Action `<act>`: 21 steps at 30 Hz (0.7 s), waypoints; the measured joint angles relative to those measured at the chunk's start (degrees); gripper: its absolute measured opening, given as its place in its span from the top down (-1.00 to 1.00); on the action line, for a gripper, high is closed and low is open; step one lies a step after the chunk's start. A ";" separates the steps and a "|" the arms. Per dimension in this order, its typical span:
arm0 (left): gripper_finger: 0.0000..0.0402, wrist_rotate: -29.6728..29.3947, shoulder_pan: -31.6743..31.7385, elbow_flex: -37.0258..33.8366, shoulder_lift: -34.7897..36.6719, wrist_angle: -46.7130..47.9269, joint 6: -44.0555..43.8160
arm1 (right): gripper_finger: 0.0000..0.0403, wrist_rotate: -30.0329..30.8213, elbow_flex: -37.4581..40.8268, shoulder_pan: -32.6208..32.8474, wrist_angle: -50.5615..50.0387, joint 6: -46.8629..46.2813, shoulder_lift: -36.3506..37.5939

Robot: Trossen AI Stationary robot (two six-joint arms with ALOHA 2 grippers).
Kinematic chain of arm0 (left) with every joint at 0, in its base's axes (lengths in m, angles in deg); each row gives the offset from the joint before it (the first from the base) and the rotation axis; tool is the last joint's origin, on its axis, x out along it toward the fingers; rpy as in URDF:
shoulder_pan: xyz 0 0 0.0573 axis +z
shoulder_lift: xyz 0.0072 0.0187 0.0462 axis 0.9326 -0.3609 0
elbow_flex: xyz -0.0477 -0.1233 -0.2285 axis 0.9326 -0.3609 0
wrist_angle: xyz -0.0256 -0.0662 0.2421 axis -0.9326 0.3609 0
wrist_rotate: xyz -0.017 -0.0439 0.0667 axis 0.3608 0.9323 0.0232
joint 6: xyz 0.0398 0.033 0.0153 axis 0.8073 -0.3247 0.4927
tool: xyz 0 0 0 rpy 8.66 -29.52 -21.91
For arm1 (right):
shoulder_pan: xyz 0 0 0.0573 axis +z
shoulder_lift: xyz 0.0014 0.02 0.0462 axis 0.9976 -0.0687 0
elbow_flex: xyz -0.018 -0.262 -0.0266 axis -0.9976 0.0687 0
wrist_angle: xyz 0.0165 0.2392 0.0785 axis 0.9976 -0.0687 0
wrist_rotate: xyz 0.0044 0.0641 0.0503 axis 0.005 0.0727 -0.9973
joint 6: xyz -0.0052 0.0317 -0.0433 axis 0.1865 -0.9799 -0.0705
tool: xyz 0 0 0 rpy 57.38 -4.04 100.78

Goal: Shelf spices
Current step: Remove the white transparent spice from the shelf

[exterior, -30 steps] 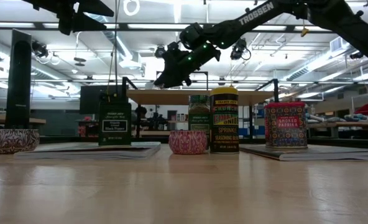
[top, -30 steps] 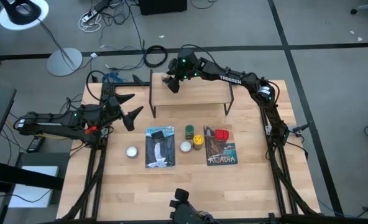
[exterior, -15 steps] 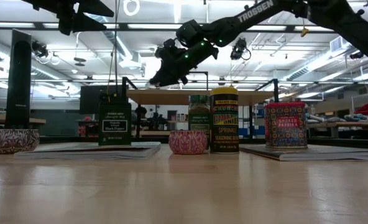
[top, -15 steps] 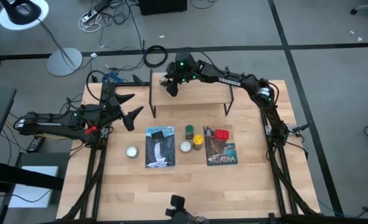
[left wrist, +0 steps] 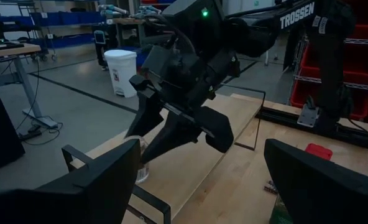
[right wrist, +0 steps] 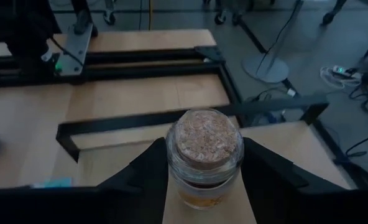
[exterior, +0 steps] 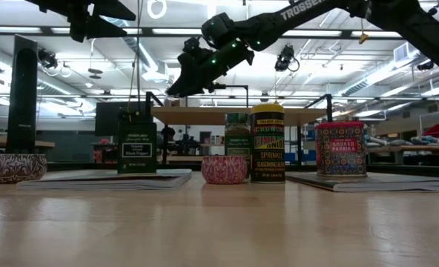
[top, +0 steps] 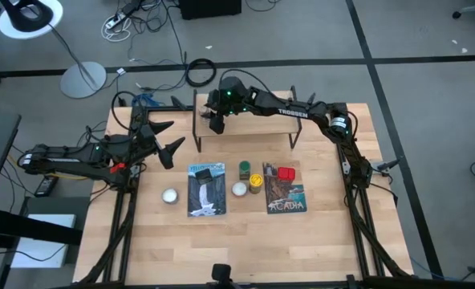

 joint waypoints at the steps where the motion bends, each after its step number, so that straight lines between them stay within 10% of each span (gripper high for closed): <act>1: -0.74 0.00 0.00 0.00 0.00 0.00 0.00 | 0.15 0.00 0.02 0.05 0.38 0.08 0.12; 21: -0.74 0.00 0.00 0.00 0.01 1.25 0.00 | 0.15 -3.03 -2.62 4.82 -12.17 3.60 13.62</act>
